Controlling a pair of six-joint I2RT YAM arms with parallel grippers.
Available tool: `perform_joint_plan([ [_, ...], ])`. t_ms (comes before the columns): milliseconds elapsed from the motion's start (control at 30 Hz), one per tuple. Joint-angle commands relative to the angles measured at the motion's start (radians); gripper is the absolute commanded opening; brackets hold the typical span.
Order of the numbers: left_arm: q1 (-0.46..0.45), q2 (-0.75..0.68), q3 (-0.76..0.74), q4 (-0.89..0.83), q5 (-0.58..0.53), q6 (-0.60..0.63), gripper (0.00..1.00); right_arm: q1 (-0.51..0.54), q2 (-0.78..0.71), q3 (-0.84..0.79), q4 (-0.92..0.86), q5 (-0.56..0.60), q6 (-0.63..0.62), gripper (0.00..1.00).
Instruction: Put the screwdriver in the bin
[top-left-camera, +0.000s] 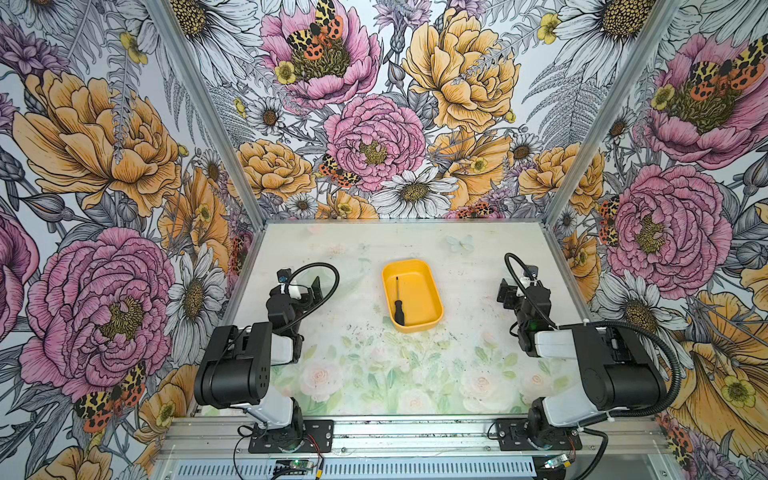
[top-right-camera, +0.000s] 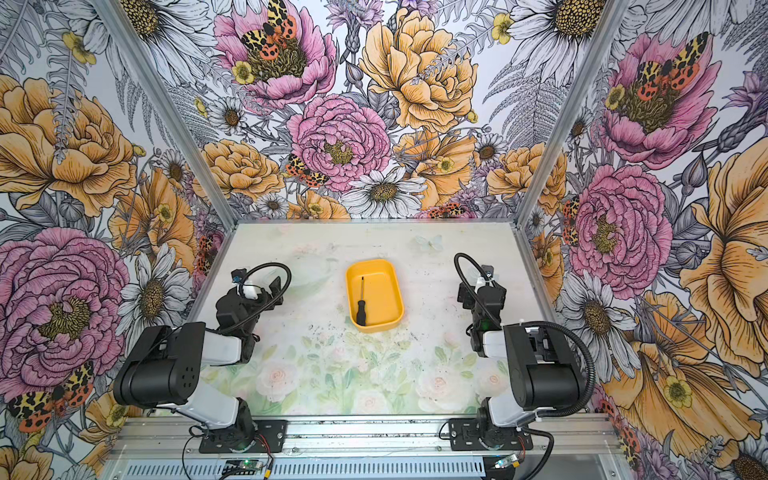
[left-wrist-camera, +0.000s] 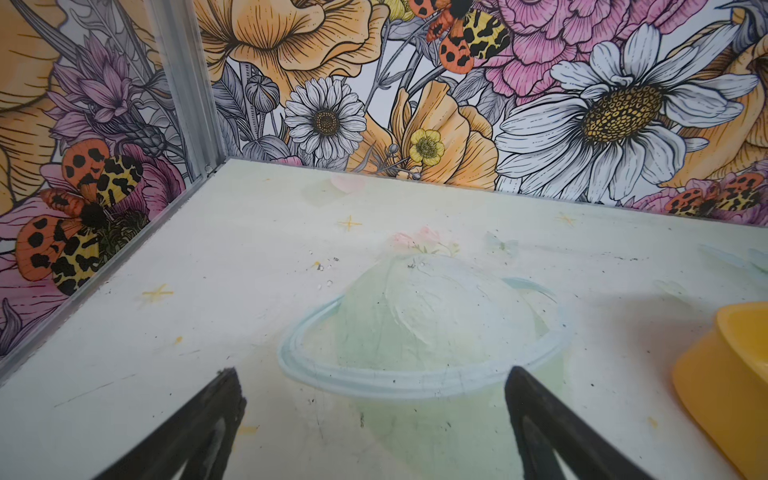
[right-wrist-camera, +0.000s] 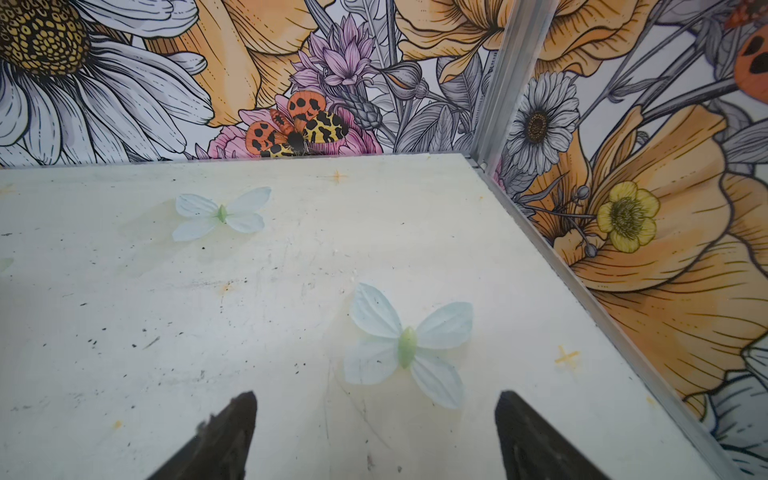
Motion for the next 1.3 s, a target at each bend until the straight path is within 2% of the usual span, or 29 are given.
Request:
perform_joint_plan([
  [0, -0.014, -0.007, 0.05, -0.048, 0.016, 0.032, 0.99, 0.002, 0.006, 0.022, 0.037, 0.01, 0.007, 1.0],
  [200, -0.036, -0.009, 0.06, -0.072, -0.026, 0.043, 0.99, 0.002, 0.007, 0.025, 0.034, 0.01, 0.006, 0.99],
  [1267, -0.045, -0.01, 0.057, -0.068, -0.054, 0.042, 0.99, 0.008, 0.006, 0.02, 0.041, 0.013, -0.001, 1.0],
])
